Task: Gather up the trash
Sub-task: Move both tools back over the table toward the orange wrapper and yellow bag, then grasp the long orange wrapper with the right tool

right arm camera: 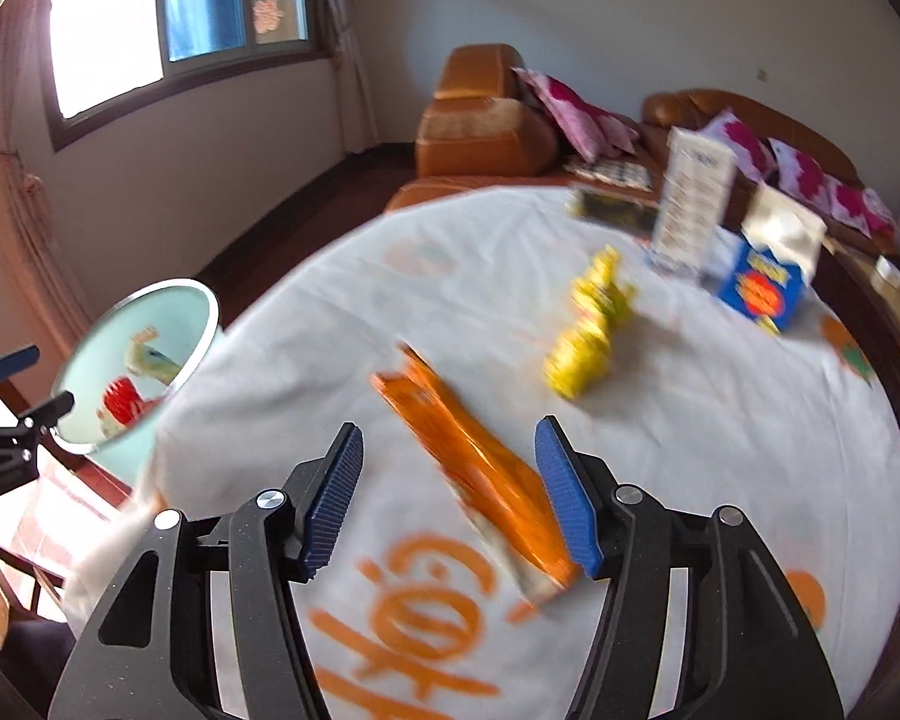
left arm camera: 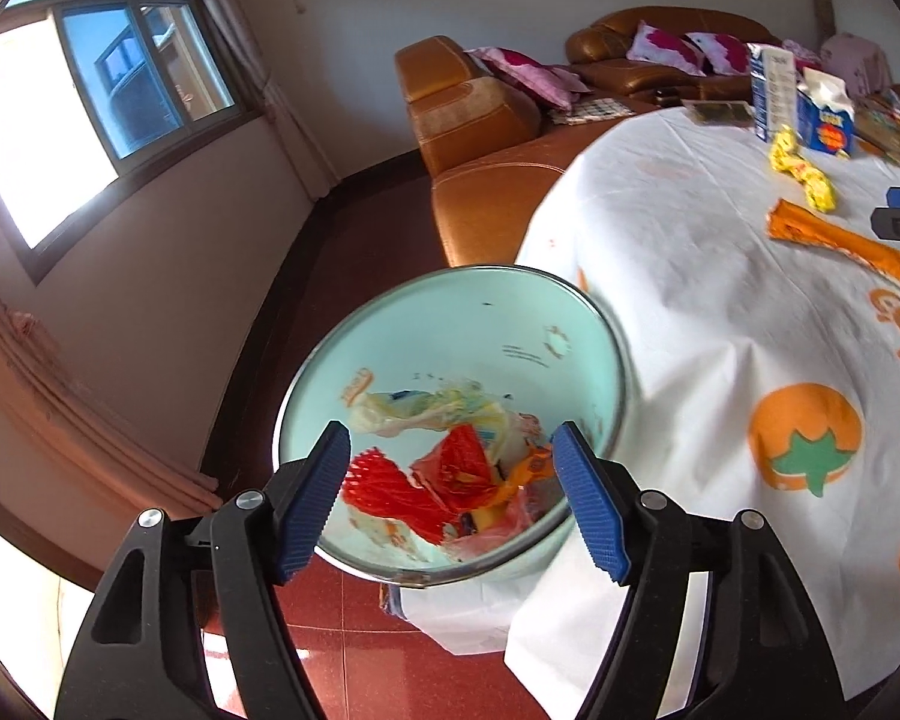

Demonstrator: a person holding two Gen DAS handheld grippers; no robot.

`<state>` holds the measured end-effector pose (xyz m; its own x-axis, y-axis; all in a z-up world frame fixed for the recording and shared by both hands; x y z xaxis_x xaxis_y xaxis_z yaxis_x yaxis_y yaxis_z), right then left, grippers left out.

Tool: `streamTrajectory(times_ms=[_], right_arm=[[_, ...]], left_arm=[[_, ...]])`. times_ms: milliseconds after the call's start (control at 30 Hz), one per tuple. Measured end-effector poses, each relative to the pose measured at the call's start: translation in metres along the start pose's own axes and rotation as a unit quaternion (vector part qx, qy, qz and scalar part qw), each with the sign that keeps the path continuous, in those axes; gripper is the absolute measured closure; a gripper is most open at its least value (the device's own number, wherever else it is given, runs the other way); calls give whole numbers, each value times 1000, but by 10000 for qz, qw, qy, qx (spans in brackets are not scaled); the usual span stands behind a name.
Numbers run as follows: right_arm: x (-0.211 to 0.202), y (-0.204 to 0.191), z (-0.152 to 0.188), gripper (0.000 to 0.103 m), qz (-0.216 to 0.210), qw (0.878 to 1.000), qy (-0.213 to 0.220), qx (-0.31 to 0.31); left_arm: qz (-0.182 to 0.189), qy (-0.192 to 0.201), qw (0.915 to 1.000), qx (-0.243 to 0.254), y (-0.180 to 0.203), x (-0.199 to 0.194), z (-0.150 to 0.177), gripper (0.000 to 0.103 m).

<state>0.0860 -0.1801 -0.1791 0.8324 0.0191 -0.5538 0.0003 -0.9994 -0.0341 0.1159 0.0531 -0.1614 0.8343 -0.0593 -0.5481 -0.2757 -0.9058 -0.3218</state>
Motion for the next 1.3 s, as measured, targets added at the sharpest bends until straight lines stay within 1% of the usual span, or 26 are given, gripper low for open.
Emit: streamTrajectory(times_ms=[67, 133, 200, 267, 333, 433, 533, 567, 667, 767, 867, 967, 1033, 1067, 1133, 1200, 1233, 1300], right_arm=[[-5, 19, 15, 42, 109, 9999, -70, 112], [-9, 36, 25, 40, 211, 9995, -90, 232], [-11, 50, 30, 40, 363, 9988, -135, 314], [-12, 66, 35, 40, 510, 9977, -220, 388], [-12, 78, 39, 40, 617, 9965, -319, 455], [-6, 83, 43, 40, 701, 9949, -512, 506], [-7, 77, 39, 40, 452, 9967, -405, 548], [-8, 71, 36, 37, 284, 9977, -339, 514], [-5, 54, 26, 34, 57, 9992, -257, 292], [8, 41, 22, 32, -210, 9990, -374, 140], [21, 33, 20, 31, -205, 9983, -529, -163], [32, 28, 25, 32, -322, 9958, -781, -363], [35, 29, 30, 40, -250, 9947, -890, -457], [37, 30, 33, 49, -288, 9939, -971, -443], [36, 31, 35, 53, -347, 9938, -984, -373], [34, 29, 35, 64, -387, 9936, -977, -402], [31, 28, 36, 65, -398, 9936, -963, -436], [29, 25, 37, 75, -428, 9933, -960, -480]], left_arm=[[21, -25, 10000, 63, 7, 0, 0, 32], [141, -32, 9999, 41, 16, -2, -4, 32], [231, 43, 9997, 118, 28, -5, -10, 31], [362, 155, 9988, 297, 47, -9, -19, 28], [460, 225, 9979, 397, 61, -12, -25, 27], [498, 300, 9970, 510, 73, -14, -31, 26], [458, 310, 9972, 511, 73, -15, -31, 22], [414, 286, 9975, 502, 71, -13, -29, 22], [330, 177, 9985, 411, 62, -5, -27, 22], [286, 116, 9989, 363, 58, 0, -24, 22], [299, 102, 9988, 379, 58, 1, -20, 21], [311, 84, 9987, 383, 59, 2, -18, 21], [304, 73, 9989, 361, 57, 3, -17, 21], [297, 65, 9989, 348, 57, 4, -18, 21], [282, 56, 9991, 322, 55, 4, -18, 21], [262, 58, 9992, 301, 52, 4, -19, 21], [252, 65, 9992, 291, 51, 3, -20, 21], [226, 95, 9993, 271, 50, 2, -22, 21]])
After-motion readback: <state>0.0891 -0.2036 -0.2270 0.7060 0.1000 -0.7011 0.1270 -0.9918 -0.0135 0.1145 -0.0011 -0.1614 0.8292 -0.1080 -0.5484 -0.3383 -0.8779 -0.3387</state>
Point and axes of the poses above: each gripper's, at about its wrist camera, not at the fingertips, and x roughly the way its jaws point, y to its right, z to its underside, the point moved 7 cm from there along x, roughly the way its jaws point, and after that the axes turned 9 degrees about y, right-handed, at the moved point
